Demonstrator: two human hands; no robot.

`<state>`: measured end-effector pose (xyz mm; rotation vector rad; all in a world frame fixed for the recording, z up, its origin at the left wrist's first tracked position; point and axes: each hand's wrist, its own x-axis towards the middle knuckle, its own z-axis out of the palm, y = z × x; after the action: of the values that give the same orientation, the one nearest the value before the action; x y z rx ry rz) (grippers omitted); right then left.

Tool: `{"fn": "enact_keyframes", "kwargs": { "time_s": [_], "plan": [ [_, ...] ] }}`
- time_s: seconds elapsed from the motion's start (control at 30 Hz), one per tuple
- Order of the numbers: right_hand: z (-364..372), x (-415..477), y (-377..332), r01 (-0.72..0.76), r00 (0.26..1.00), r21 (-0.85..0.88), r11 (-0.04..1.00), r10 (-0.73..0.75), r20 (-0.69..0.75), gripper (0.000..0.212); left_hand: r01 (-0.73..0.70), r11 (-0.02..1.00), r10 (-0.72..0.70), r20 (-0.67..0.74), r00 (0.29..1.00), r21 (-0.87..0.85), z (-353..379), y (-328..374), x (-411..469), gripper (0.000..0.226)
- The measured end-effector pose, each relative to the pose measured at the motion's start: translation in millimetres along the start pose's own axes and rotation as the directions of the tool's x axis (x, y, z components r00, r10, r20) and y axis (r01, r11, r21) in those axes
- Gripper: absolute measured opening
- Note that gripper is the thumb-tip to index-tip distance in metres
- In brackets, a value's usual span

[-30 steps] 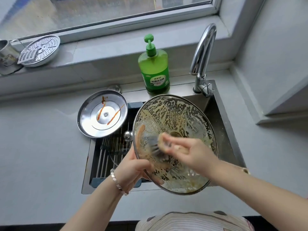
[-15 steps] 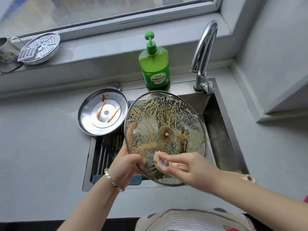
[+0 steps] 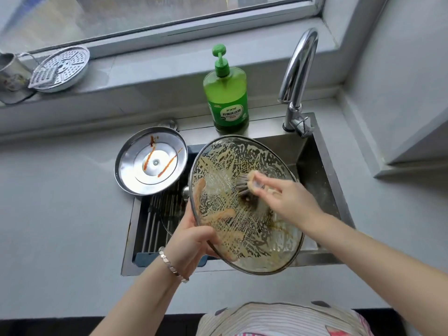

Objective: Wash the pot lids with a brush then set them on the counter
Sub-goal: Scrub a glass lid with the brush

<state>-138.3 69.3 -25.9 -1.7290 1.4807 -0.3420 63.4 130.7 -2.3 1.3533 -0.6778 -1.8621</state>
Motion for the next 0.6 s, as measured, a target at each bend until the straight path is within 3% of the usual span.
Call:
{"fn": "enact_keyframes", "kwargs": {
  "time_s": [0.1,0.23,0.4,0.5,0.6],
  "plan": [
    [10,-15,-5,0.097,0.991,-0.032,0.995,-0.094,0.093,0.038,0.004,0.999,-0.004,0.002,1.000,-0.042,-2,0,0,0.102],
    [-1,1,13,-0.038,0.997,0.056,0.998,0.035,0.064,0.043,0.024,1.000,-0.024,0.015,1.000,-0.015,1,-4,-2,0.102],
    [11,-13,14,0.012,0.984,0.018,1.000,-0.015,0.177,0.038,0.002,1.000,-0.002,-0.027,1.000,-0.017,-2,-2,-1,0.103],
    [0,-2,19,-0.055,0.991,-0.032,0.998,0.058,0.118,0.039,0.014,0.999,-0.013,-0.032,0.999,0.036,-1,-2,-2,0.101],
    [8,-1,9,-0.002,0.993,0.048,0.999,-0.004,0.120,0.039,0.005,1.000,-0.004,-0.037,0.999,0.014,-1,-1,0,0.102]
  ]
}}
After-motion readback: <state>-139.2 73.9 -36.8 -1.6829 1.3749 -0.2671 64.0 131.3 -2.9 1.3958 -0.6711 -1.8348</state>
